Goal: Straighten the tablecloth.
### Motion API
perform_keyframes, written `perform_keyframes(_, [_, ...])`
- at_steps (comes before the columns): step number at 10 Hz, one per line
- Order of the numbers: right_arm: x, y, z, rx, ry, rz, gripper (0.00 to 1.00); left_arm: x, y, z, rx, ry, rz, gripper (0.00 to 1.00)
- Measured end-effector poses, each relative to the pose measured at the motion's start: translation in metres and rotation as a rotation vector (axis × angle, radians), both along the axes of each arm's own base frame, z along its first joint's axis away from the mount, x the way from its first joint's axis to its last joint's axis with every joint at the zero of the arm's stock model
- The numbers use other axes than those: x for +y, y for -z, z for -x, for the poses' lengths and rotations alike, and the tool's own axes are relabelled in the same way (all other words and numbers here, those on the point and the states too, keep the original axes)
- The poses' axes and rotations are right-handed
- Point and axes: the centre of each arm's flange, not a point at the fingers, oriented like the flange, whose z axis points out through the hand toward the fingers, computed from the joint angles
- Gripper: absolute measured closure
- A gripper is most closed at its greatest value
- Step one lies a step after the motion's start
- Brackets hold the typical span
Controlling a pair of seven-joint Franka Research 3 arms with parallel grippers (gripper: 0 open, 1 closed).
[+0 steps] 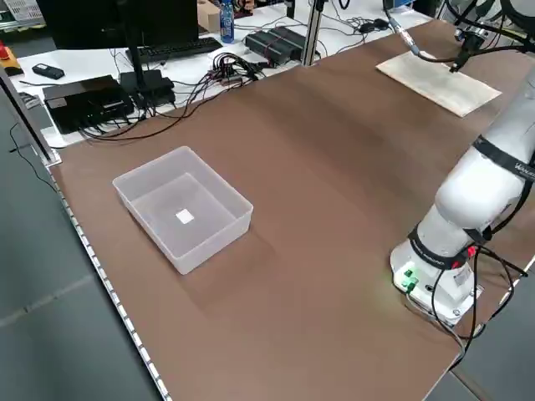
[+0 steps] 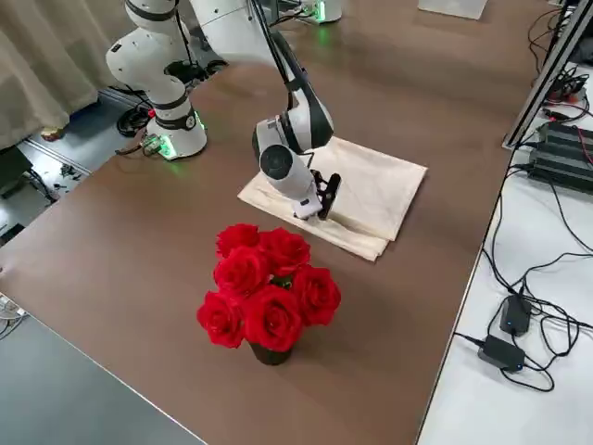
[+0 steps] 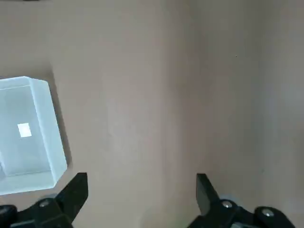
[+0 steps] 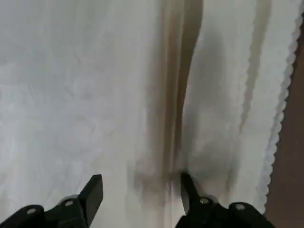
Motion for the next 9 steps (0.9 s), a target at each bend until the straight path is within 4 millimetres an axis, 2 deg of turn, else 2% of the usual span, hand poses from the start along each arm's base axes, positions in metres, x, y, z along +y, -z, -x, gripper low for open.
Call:
perform_keyframes(3, [0.0075,-0.0047,-0.0048,0.015,-0.024,-0.044,0.25,0.0108,-0.0004,-0.0023,-0.019,-0.01,0.0,0.0])
perform_keyframes(8, [0.0067,-0.0053,-0.0064,0.02,-0.028,-0.056,0.28,0.0088,0.0024,-0.0038,-0.023,-0.007,0.0,0.0])
perform_keyframes(9, [0.0061,-0.0031,-0.0056,0.024,-0.028,-0.056,0.44,0.0087,0.0023,-0.0038,-0.024,-0.007,0.0,0.0])
